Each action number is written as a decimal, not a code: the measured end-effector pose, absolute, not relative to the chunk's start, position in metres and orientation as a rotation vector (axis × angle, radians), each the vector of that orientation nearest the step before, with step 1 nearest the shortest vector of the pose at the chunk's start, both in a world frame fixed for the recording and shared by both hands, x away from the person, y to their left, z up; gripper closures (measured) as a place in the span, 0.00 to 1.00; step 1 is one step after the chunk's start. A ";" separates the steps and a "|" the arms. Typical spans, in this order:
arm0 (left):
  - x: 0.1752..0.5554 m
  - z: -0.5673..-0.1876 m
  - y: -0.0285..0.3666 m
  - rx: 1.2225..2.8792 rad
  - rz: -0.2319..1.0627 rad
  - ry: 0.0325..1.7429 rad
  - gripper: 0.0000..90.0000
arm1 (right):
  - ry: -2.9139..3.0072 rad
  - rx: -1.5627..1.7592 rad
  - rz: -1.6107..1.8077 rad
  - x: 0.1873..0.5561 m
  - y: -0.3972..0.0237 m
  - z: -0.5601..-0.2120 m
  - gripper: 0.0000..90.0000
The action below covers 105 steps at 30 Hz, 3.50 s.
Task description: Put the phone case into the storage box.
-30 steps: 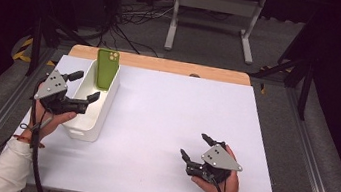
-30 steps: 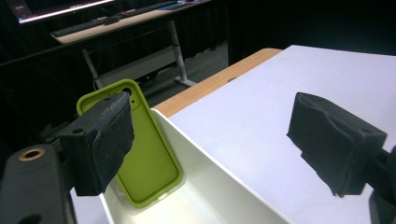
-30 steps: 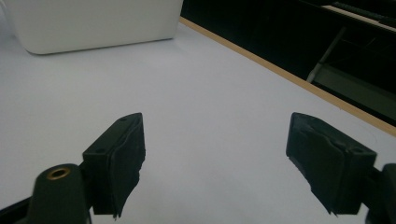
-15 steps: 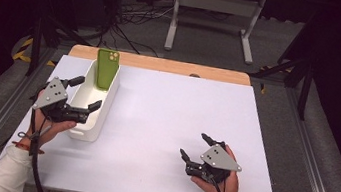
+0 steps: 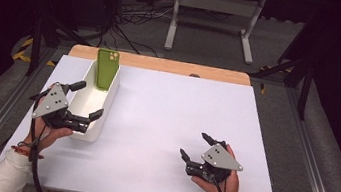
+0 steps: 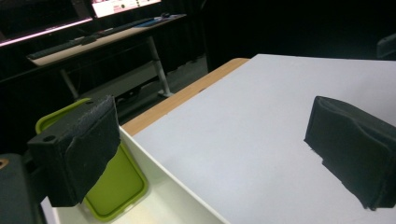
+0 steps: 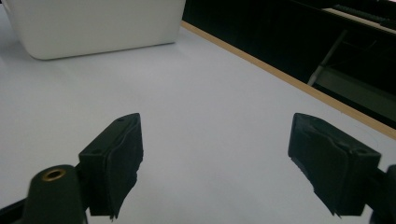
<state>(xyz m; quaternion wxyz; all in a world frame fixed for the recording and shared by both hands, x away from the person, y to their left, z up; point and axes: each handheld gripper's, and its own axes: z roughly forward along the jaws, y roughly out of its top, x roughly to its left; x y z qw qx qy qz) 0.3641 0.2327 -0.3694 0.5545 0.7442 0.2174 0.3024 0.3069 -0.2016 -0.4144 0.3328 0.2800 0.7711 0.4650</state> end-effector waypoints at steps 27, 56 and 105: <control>0.337 -0.383 0.223 1.742 0.674 0.458 0.03 | 2.001 0.738 1.201 0.308 -0.190 -0.413 0.12; 0.313 -0.414 0.201 1.800 0.644 0.415 0.05 | 2.008 0.683 1.209 0.301 -0.189 -0.417 0.07; 0.307 -0.434 0.195 1.868 0.592 0.383 0.05 | 2.060 0.610 1.210 0.297 -0.175 -0.419 0.08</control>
